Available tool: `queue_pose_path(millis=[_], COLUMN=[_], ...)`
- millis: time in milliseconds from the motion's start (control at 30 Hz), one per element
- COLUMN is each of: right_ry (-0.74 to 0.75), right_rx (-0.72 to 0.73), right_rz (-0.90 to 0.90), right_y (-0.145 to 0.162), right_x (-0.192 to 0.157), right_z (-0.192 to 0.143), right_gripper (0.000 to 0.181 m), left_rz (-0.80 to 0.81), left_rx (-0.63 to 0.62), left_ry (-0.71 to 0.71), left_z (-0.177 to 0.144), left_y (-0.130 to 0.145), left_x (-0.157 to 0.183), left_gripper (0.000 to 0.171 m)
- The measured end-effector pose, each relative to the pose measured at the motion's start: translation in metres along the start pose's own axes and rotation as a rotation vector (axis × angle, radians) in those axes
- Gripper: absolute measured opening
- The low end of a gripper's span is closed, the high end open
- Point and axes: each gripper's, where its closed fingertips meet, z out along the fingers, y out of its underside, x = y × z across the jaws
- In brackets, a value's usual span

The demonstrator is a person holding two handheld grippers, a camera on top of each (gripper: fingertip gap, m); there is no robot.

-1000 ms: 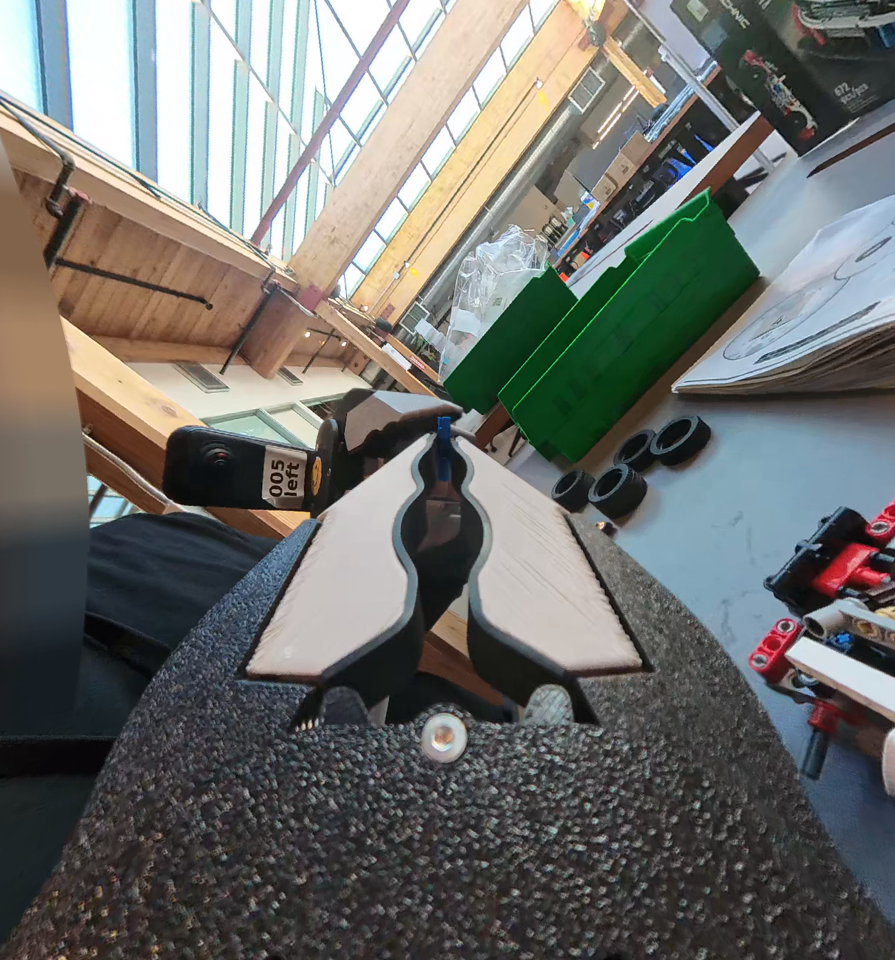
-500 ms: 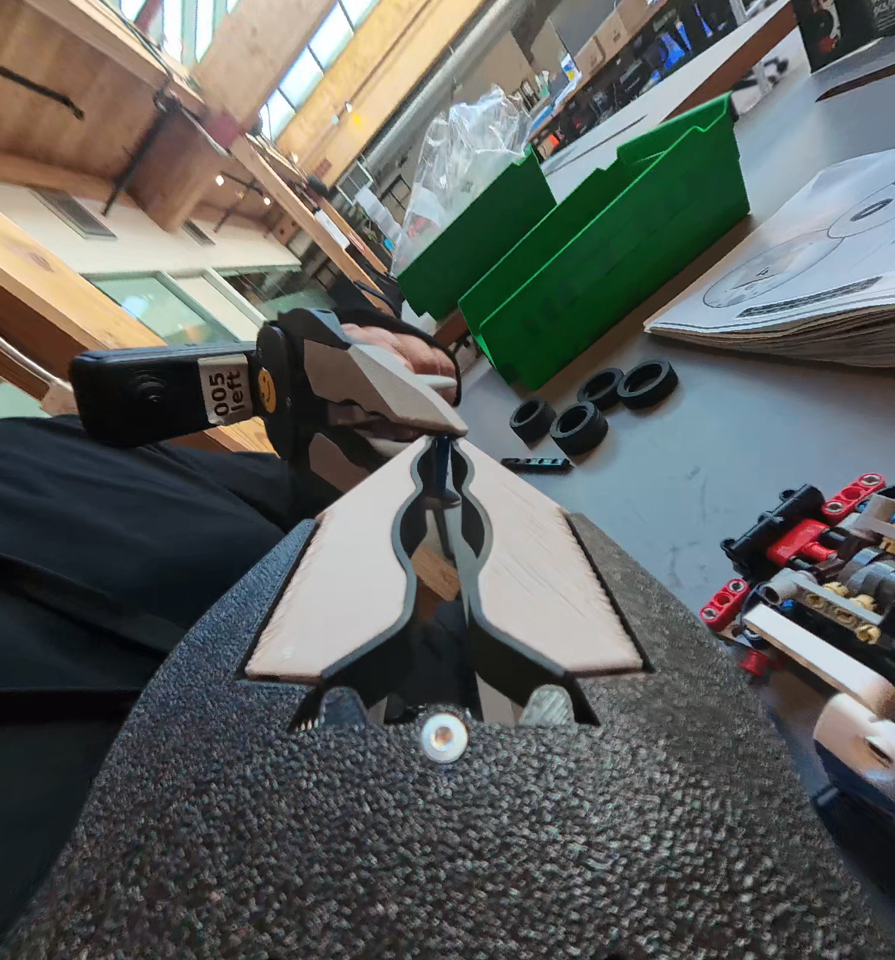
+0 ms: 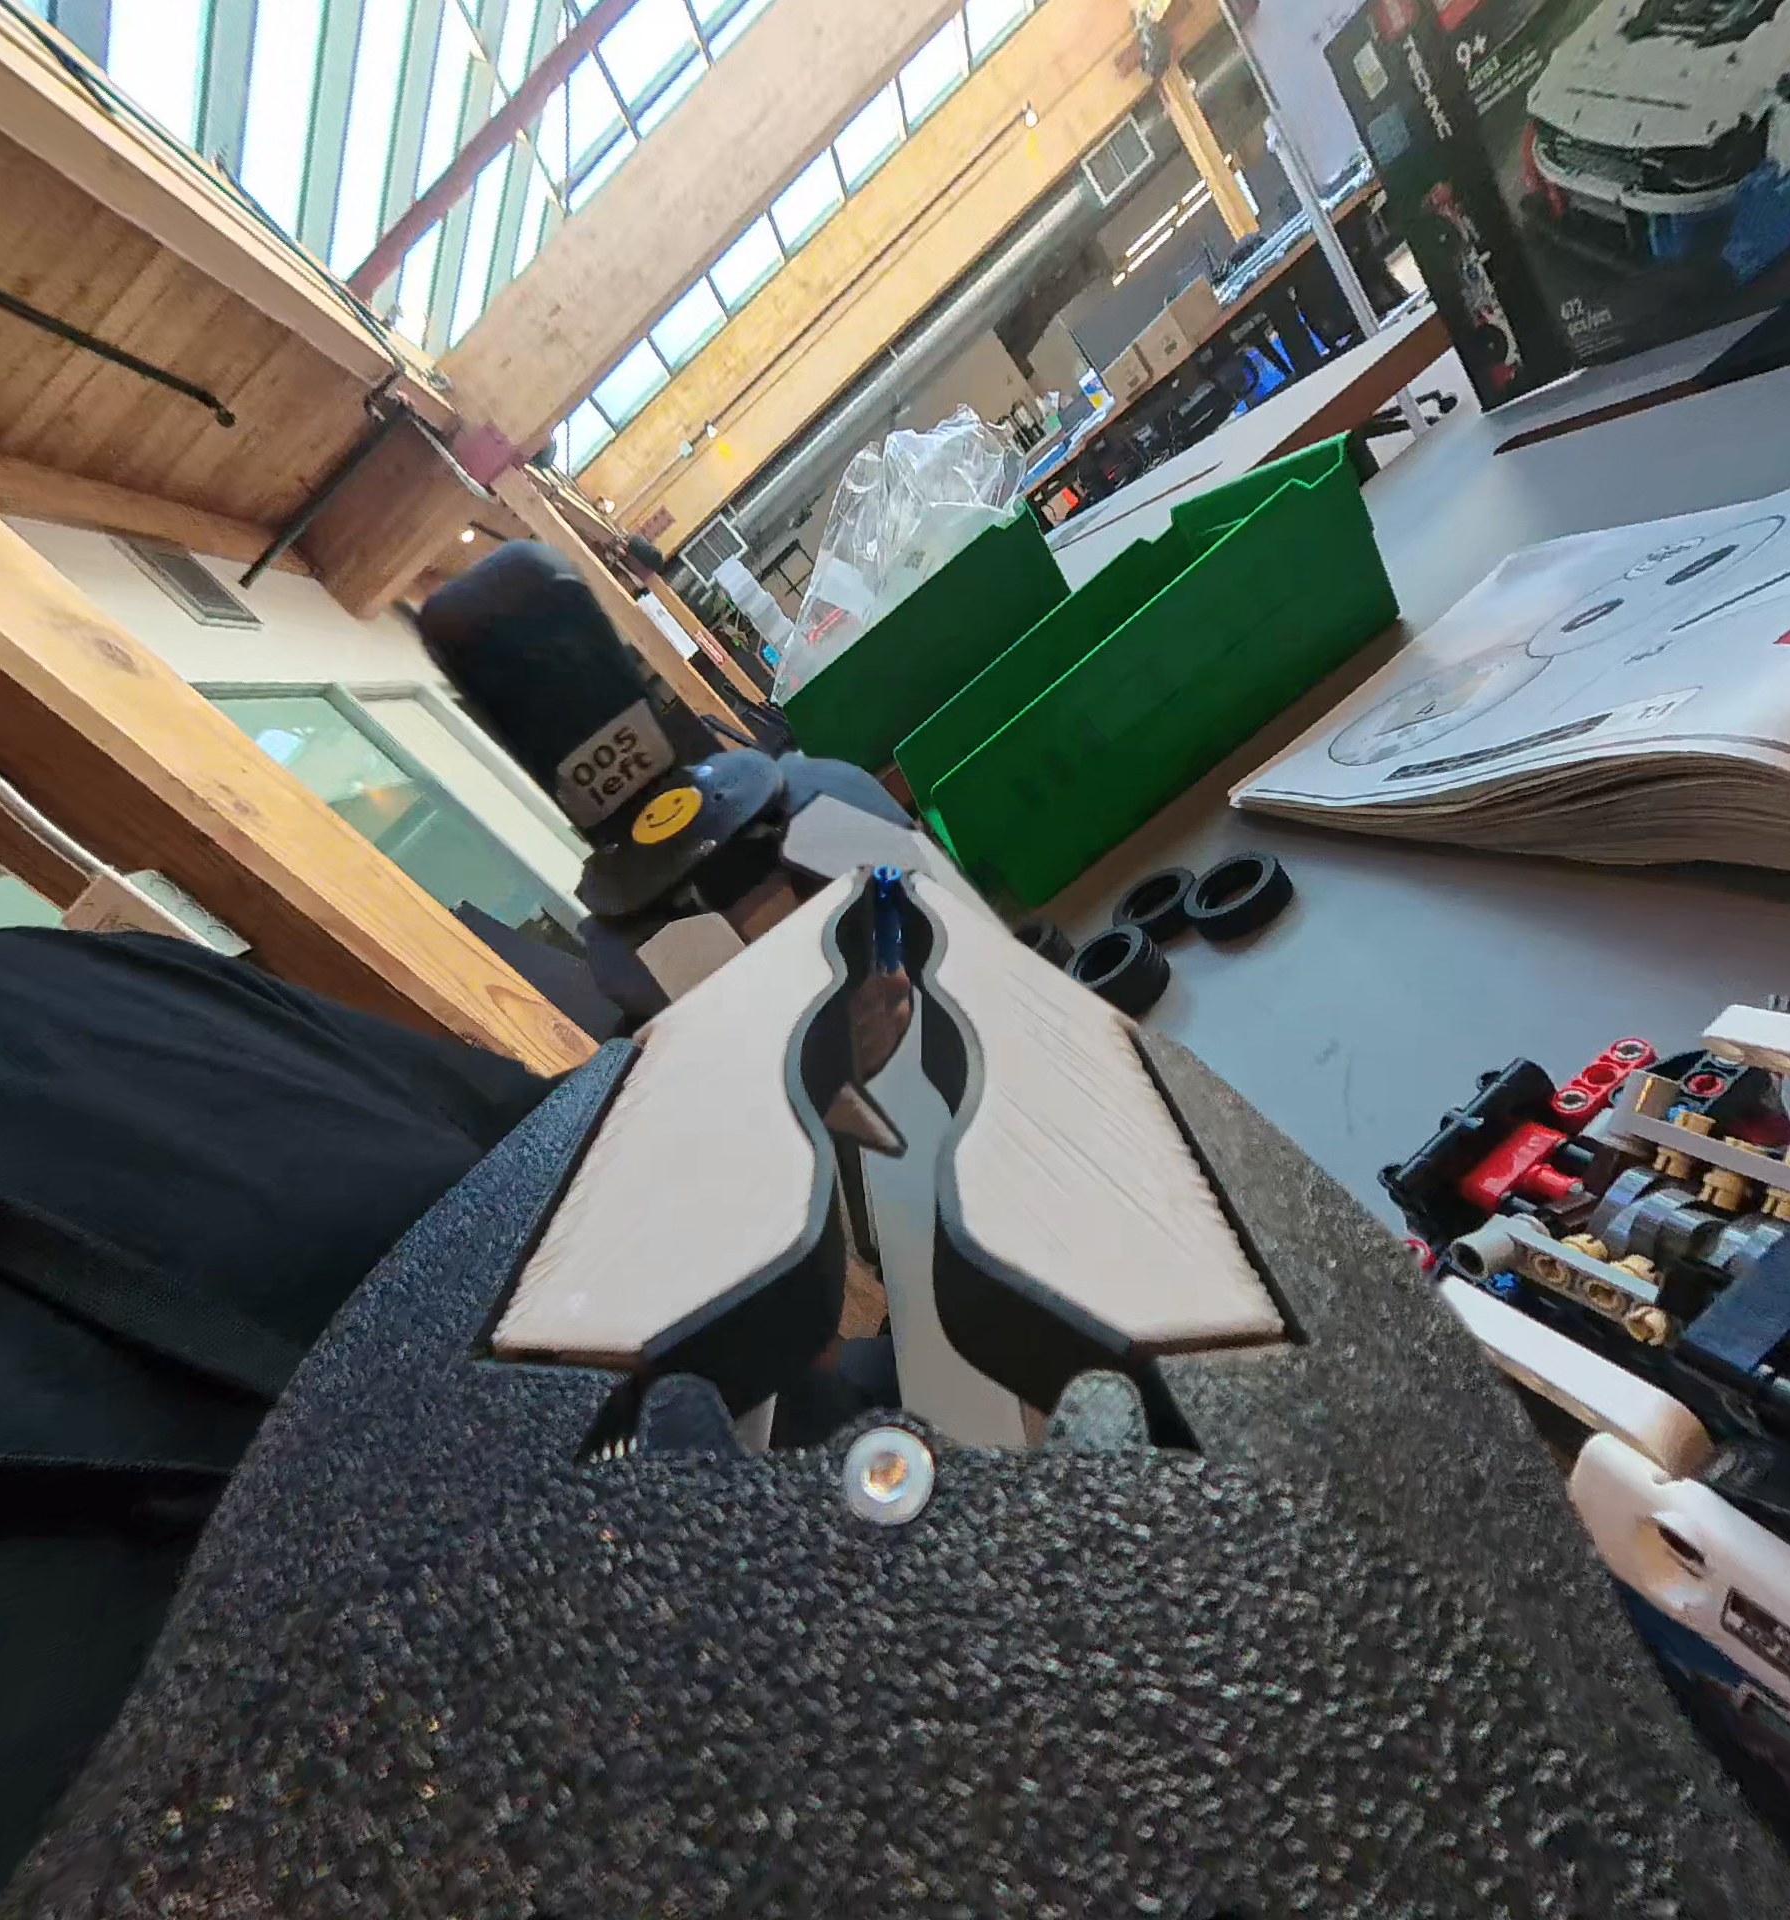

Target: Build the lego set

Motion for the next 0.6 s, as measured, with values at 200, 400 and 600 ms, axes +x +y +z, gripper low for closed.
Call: queue_pose_path(millis=[200,400,600], right_ry=[-0.008,0.030,0.094], right_rx=[-0.009,-0.025,-0.088], right_rz=[-0.054,-0.132,-0.253], right_y=[0.002,0.005,0.012], right_x=[-0.005,-0.003,0.001], right_z=[0.007,0.005,0.006], right_gripper=[0.004,0.004,0.004], left_rz=[-0.230,-0.233,-0.163], left_rx=[0.131,0.164,0.143], left_ry=[0.128,0.133,0.093], left_z=[-0.005,-0.013,-0.012], left_y=[-0.019,-0.024,-0.016], left_x=[0.002,0.001,-0.003], left_gripper=[0.026,0.011,0.002])
